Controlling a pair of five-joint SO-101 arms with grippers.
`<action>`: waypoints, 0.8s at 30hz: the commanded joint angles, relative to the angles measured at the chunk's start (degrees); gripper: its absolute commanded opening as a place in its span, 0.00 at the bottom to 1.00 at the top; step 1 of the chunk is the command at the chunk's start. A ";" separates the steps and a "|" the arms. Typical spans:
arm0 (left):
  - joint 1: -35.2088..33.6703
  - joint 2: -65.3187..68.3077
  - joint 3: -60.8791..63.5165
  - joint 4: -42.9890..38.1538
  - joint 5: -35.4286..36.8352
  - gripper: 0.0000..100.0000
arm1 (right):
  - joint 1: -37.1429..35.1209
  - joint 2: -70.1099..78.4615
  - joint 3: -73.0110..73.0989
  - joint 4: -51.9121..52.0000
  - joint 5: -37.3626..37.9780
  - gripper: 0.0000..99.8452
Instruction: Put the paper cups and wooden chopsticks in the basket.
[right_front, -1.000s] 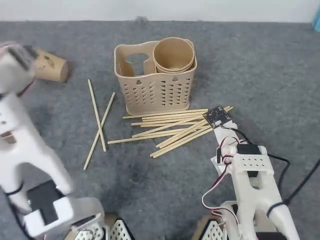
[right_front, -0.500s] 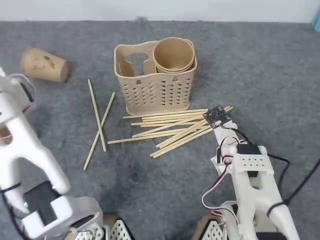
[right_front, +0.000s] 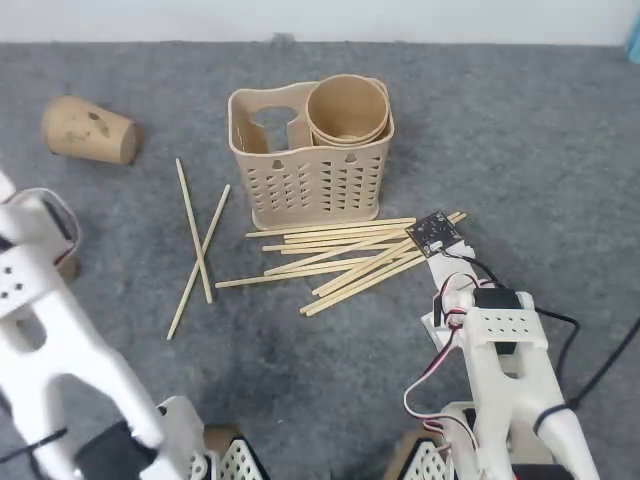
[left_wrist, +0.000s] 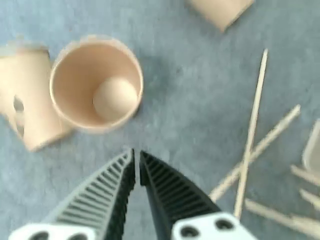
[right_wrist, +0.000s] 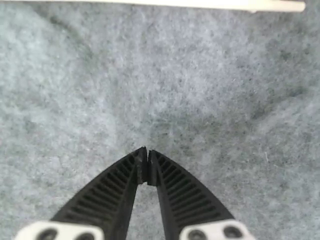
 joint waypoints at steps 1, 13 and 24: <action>-0.53 -1.67 3.21 -5.89 -0.53 0.01 | 0.48 -1.98 -0.09 -0.13 0.79 0.01; -4.92 17.49 -7.16 -11.16 2.20 0.12 | 0.48 -1.98 0.18 -0.13 0.79 0.01; -5.10 27.60 -9.54 -15.12 2.11 0.12 | 0.48 -1.98 0.18 -0.13 0.79 0.01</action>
